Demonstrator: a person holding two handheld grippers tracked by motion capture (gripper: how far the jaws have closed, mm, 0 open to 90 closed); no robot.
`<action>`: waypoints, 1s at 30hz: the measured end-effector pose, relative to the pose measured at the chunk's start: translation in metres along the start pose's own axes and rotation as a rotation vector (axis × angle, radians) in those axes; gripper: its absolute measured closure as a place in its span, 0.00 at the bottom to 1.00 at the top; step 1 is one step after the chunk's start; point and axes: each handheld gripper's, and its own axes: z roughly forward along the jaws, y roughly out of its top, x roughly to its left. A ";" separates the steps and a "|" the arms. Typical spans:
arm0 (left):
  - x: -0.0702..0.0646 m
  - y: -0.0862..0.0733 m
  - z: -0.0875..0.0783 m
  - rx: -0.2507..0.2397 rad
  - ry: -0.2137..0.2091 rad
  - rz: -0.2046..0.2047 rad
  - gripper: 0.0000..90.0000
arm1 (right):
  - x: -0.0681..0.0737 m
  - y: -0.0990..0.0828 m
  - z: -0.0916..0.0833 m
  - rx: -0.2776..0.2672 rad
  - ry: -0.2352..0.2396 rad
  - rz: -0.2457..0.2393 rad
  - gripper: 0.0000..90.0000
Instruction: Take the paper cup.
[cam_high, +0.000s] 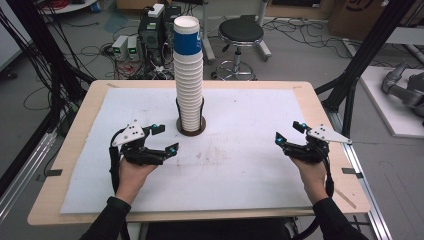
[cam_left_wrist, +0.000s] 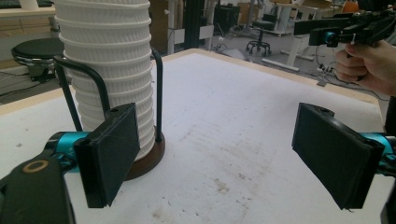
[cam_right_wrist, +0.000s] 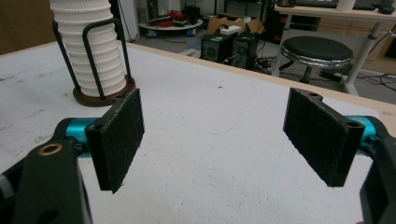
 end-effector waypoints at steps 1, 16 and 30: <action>0.000 0.000 -0.001 0.000 0.002 0.001 0.17 | 0.000 0.000 0.000 0.000 0.000 0.000 0.23; 0.002 0.023 0.003 -0.017 -0.001 -0.005 0.17 | 0.000 0.000 0.000 -0.001 -0.024 -0.044 0.23; 0.009 0.065 0.009 -0.043 0.021 -0.013 0.17 | 0.001 0.002 -0.002 -0.012 -0.028 -0.053 0.23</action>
